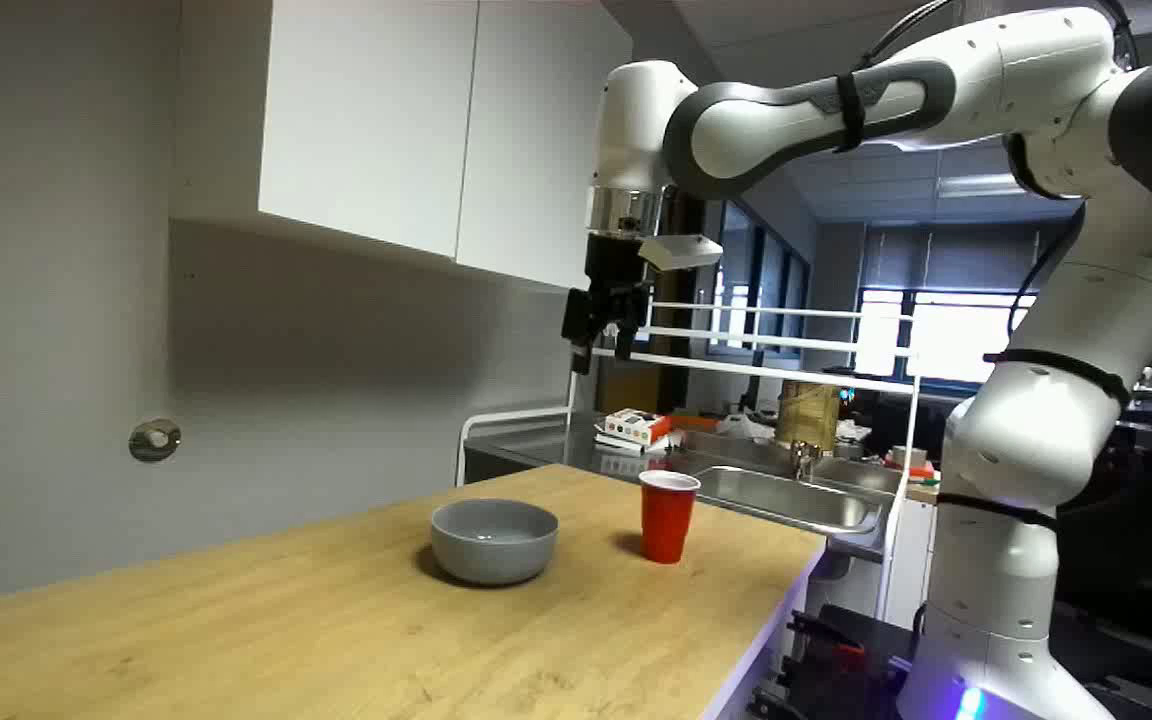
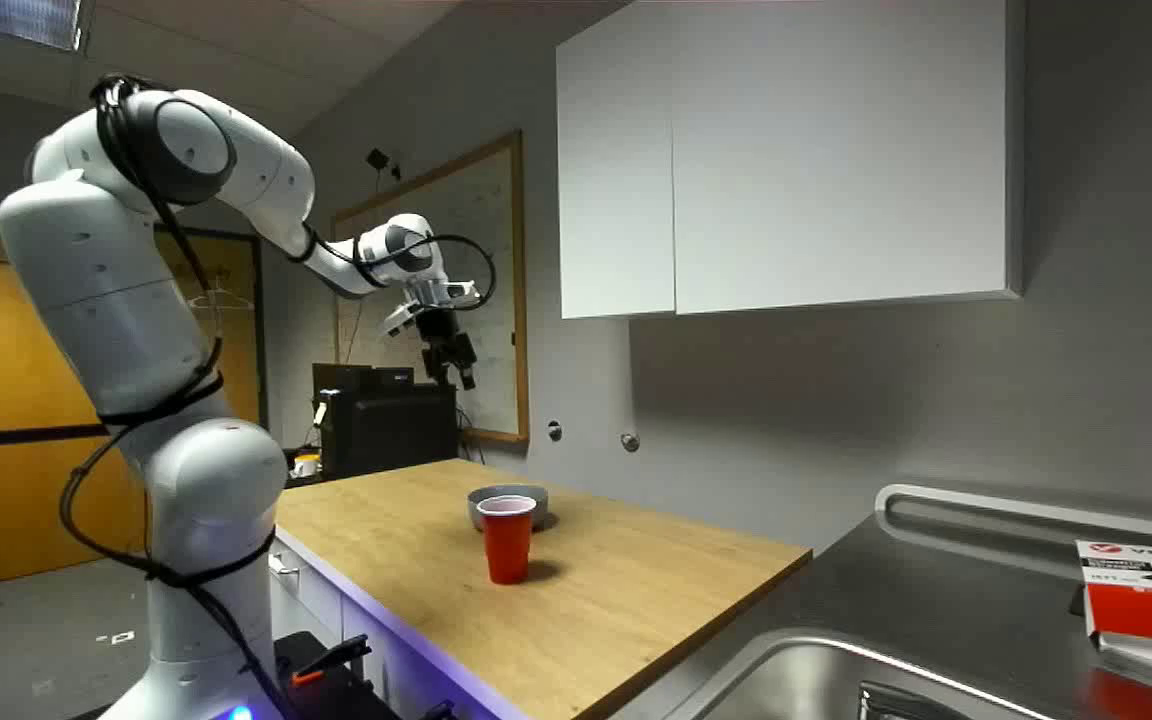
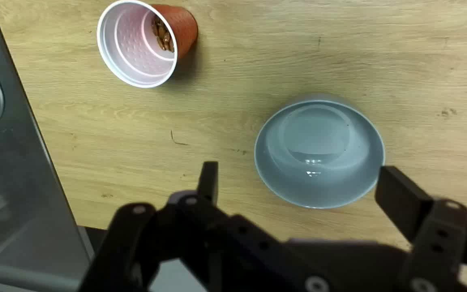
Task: Pour the contents of the orange cup into the grey bowl
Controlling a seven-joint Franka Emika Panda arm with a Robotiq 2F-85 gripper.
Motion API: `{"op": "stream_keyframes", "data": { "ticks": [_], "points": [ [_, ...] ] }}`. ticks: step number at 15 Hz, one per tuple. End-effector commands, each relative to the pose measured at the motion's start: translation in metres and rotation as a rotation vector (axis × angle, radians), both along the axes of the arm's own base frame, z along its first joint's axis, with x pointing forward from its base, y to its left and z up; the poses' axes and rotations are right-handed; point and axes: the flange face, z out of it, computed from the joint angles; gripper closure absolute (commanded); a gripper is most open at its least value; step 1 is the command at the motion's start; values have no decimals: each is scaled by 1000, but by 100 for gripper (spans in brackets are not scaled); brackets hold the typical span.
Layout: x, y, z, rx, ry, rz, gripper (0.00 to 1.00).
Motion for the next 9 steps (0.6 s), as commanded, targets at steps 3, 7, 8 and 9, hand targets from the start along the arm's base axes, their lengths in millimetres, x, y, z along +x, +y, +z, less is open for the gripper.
{"op": "stream_keyframes", "data": {
  "ticks": [3, 7, 8, 9],
  "points": [
    [0, 0, 1, 0, -2, 0, 0],
    [0, 0, 1, 0, -2, 1, 0],
    [0, 0, 1, 0, -2, 1, 0],
    [4, -3, 0, 7, 3, -21, 0]
  ]
}}
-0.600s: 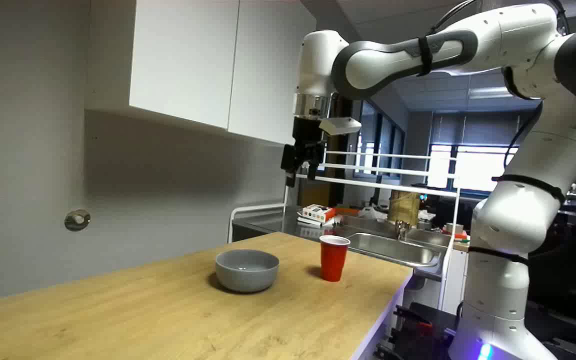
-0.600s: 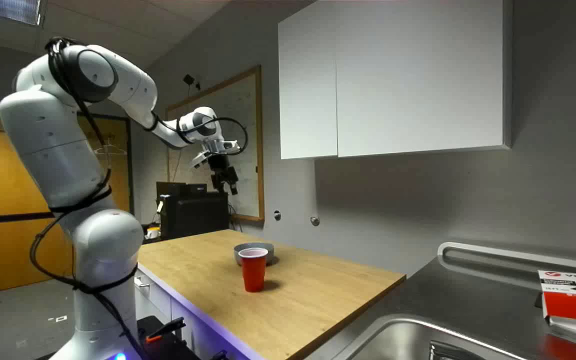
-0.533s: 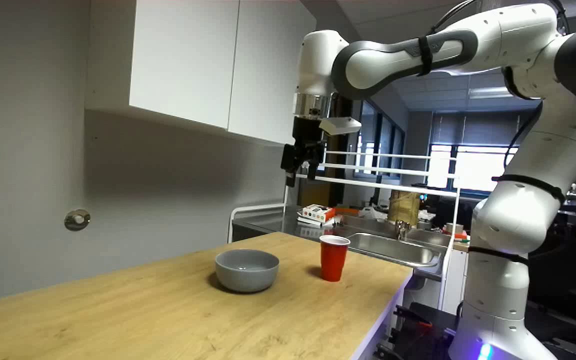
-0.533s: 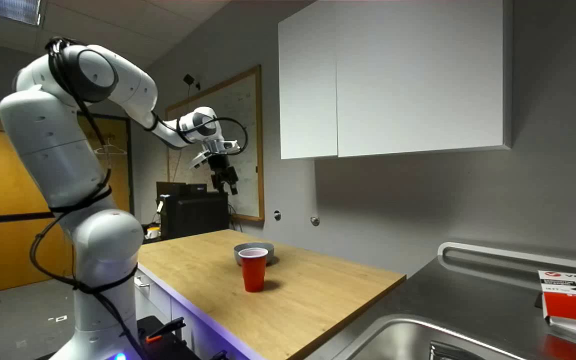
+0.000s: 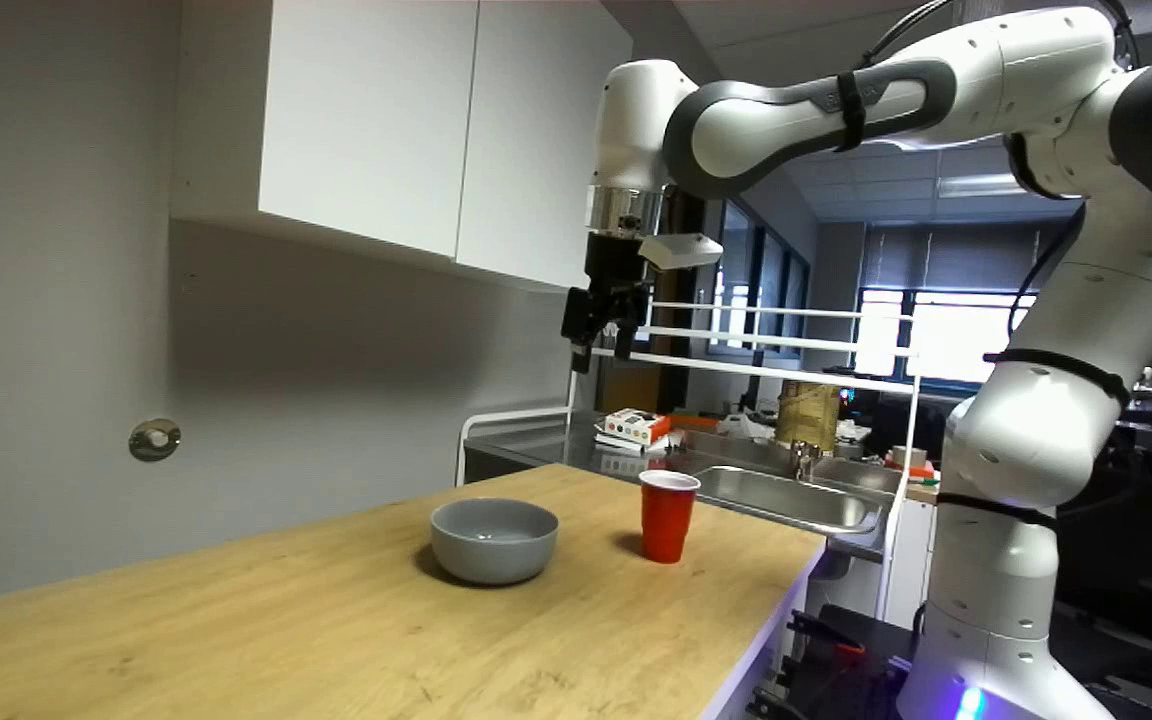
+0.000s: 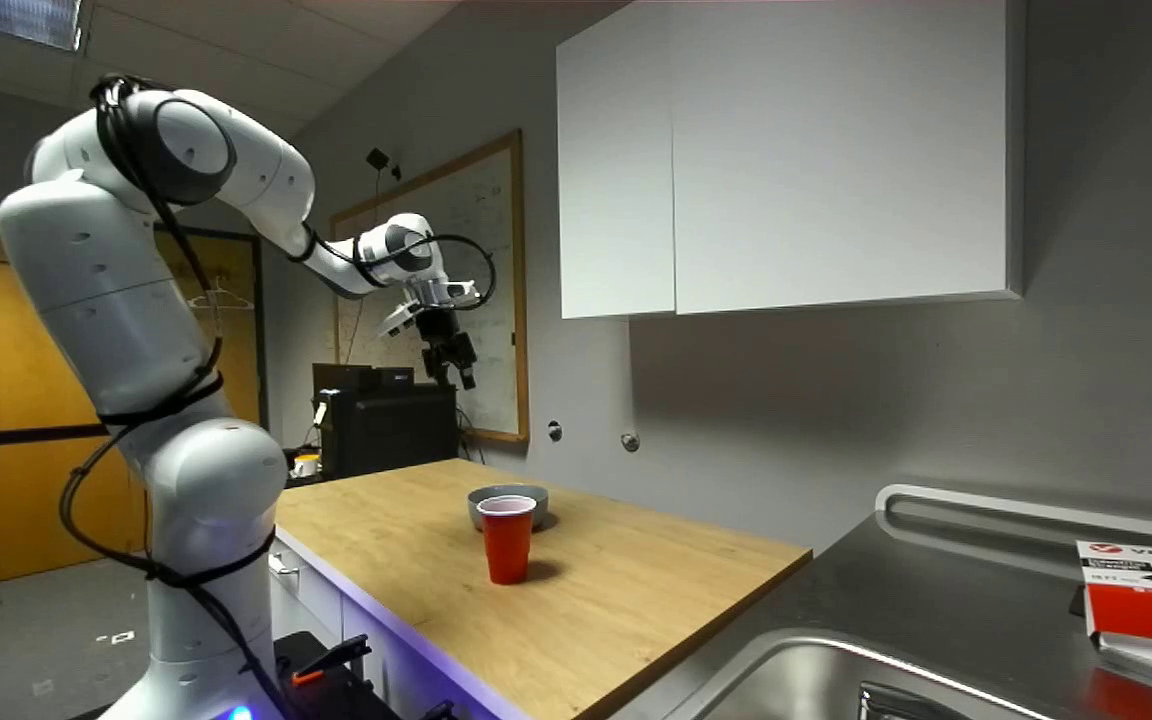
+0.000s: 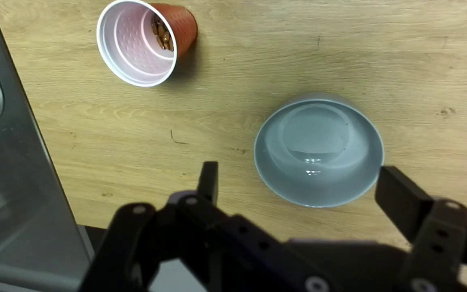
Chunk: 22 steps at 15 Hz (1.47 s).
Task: Pour the contents of the orange cup into the grey bowl
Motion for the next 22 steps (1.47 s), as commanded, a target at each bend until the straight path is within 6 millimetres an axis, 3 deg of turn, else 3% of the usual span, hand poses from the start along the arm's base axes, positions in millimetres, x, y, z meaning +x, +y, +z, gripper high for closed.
{"op": "stream_keyframes", "data": {
  "ticks": [1, 7, 12, 17, 22],
  "points": [
    [10, -11, -5, 14, 19, -47, 0],
    [40, -75, -46, 123, 123, -232, 0],
    [49, -144, -105, 285, 239, -434, 0],
    [32, -197, -171, 421, 321, -638, 0],
    [7, -232, -203, 518, 332, -787, 0]
  ]
}}
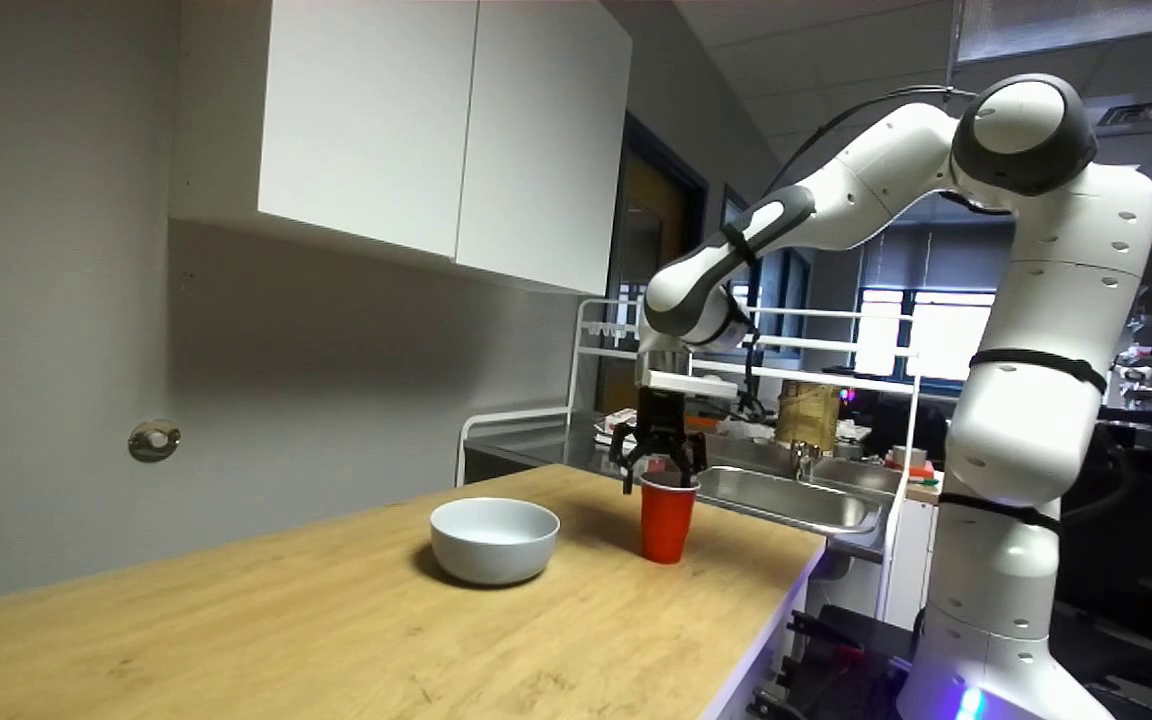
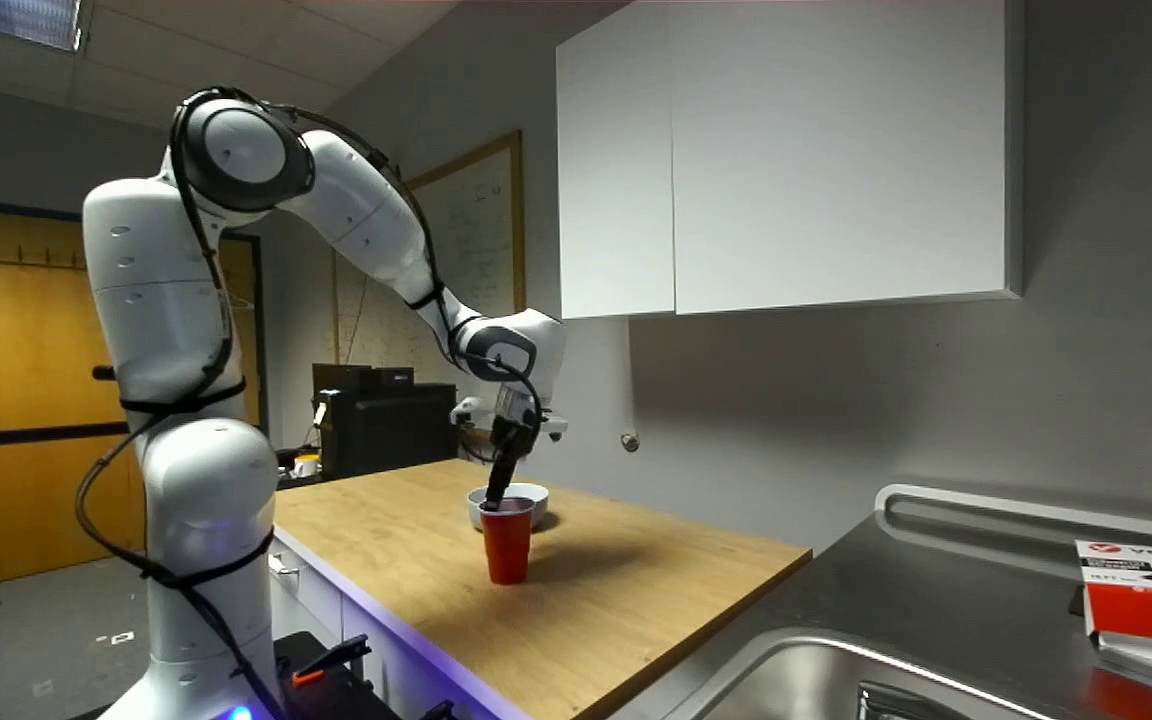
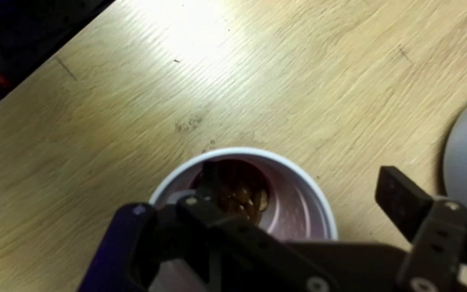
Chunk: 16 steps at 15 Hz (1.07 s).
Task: Pour the contents of the orange cup into the grey bowl
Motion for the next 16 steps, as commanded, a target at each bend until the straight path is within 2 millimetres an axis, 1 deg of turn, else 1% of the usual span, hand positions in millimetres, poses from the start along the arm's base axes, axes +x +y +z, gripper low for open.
{"op": "stream_keyframes", "data": {
  "ticks": [1, 3, 5, 8, 11, 13, 14, 16],
  "points": [
    [-16, -19, -6, 47, -19, -88, 0],
    [-19, -24, -6, 49, -24, -115, 0],
    [-20, -27, -1, 40, -39, -125, 0],
    [-21, -26, 19, 31, -91, -127, 0],
    [-25, -22, 45, 2, -147, -121, 0],
    [-28, -24, 59, -33, -172, -140, 0],
    [-30, -27, 63, -45, -178, -156, 0],
    [-36, -35, 64, -58, -173, -190, 0]
  ]
}}
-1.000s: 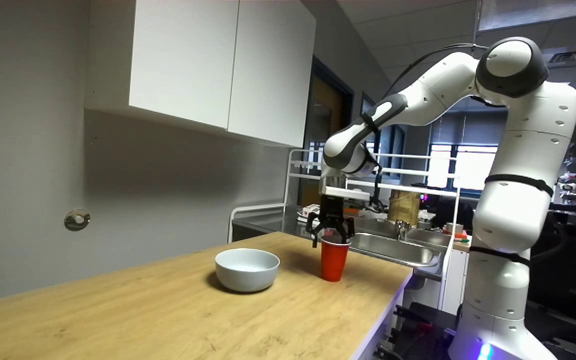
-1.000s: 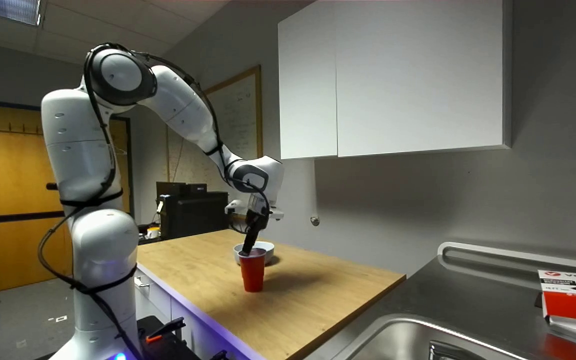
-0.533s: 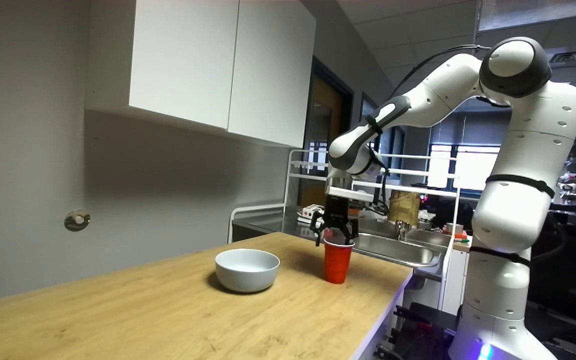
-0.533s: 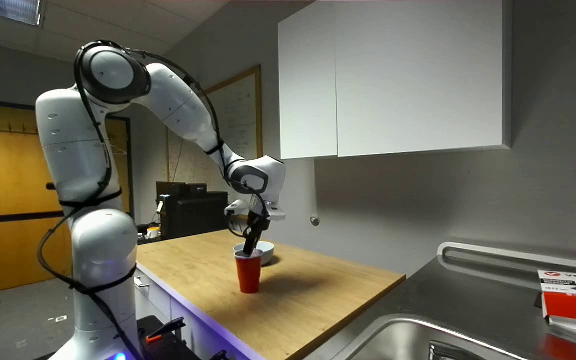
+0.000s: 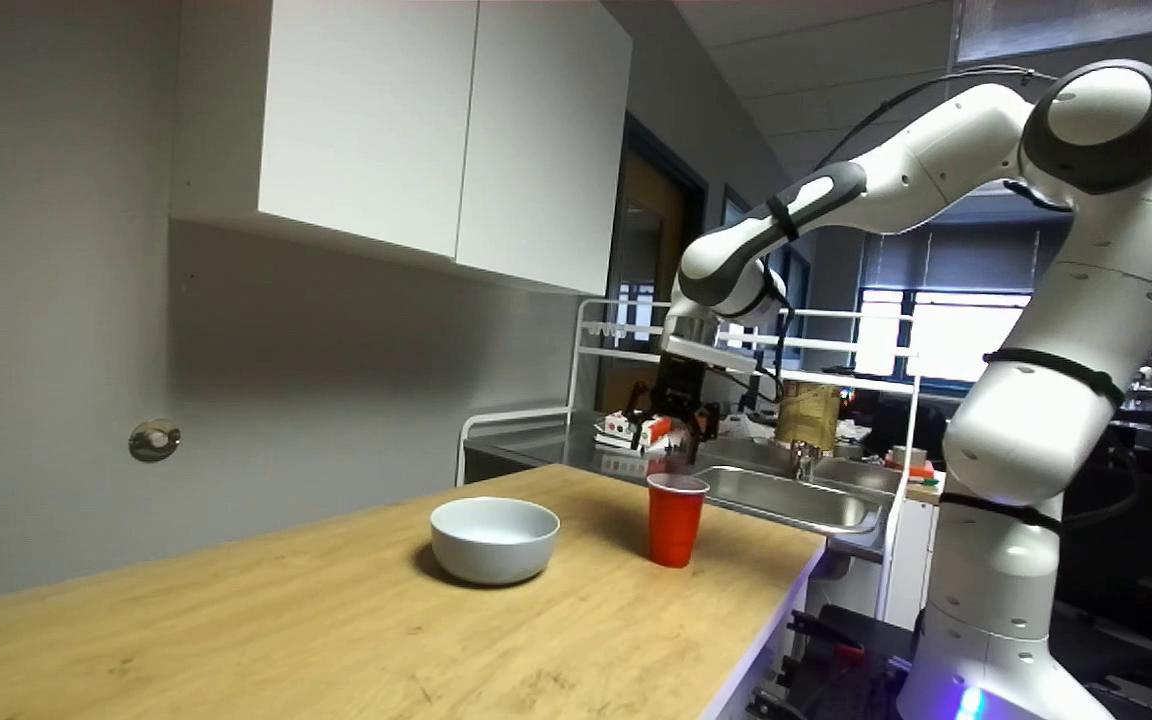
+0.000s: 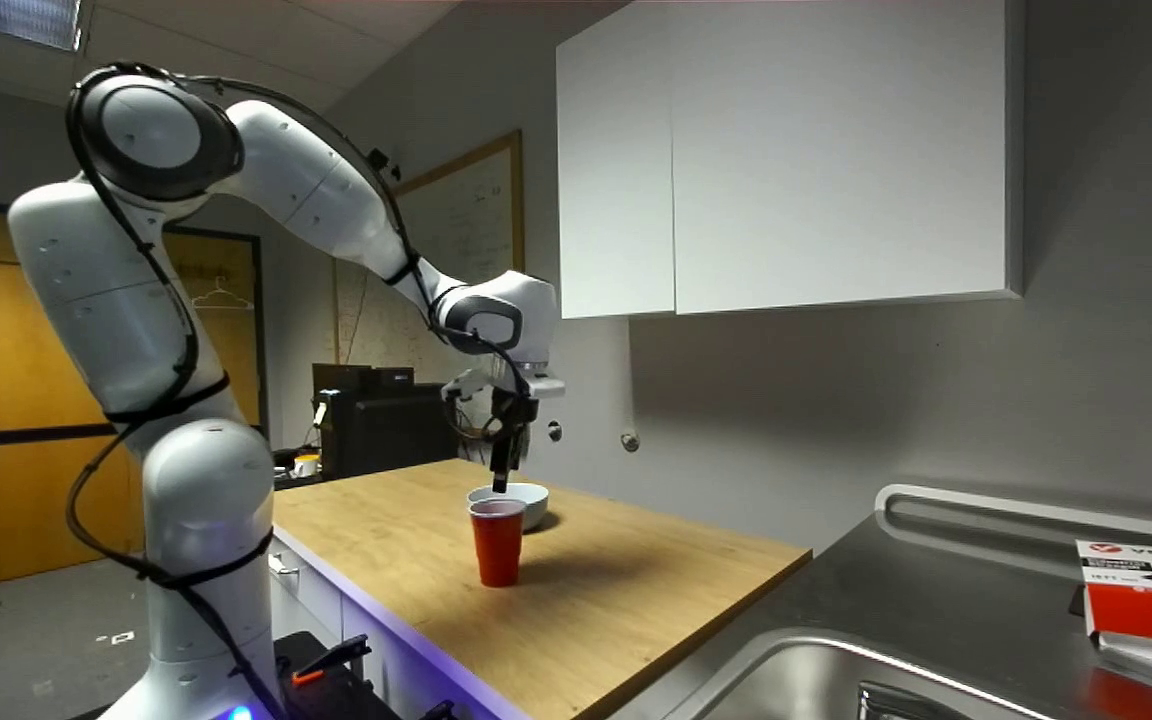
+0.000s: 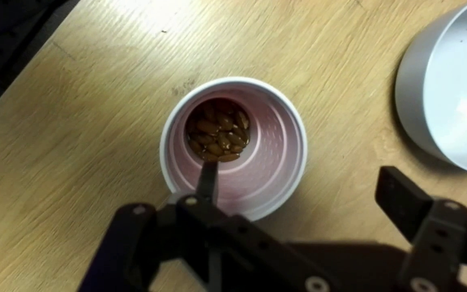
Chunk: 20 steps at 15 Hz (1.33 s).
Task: Pour the contents of the orange cup into the grey bowl
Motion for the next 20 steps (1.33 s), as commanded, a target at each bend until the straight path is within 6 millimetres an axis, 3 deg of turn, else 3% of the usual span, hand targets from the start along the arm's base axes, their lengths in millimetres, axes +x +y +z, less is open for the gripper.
{"op": "stream_keyframes", "data": {
  "ticks": [1, 4, 15, 16, 17, 18, 20],
  "points": [
    [-18, -13, 3, -33, 5, -71, 0],
    [-29, -19, -13, -19, 35, -94, 0],
    [-57, -12, -74, 16, 167, -95, 0],
    [-58, -14, -67, -2, 181, -113, 25],
    [-59, -15, -64, -5, 184, -112, 25],
    [-54, -13, -77, -1, 168, -127, 31],
    [-52, -12, -79, -9, 159, -135, 48]
  ]
}}
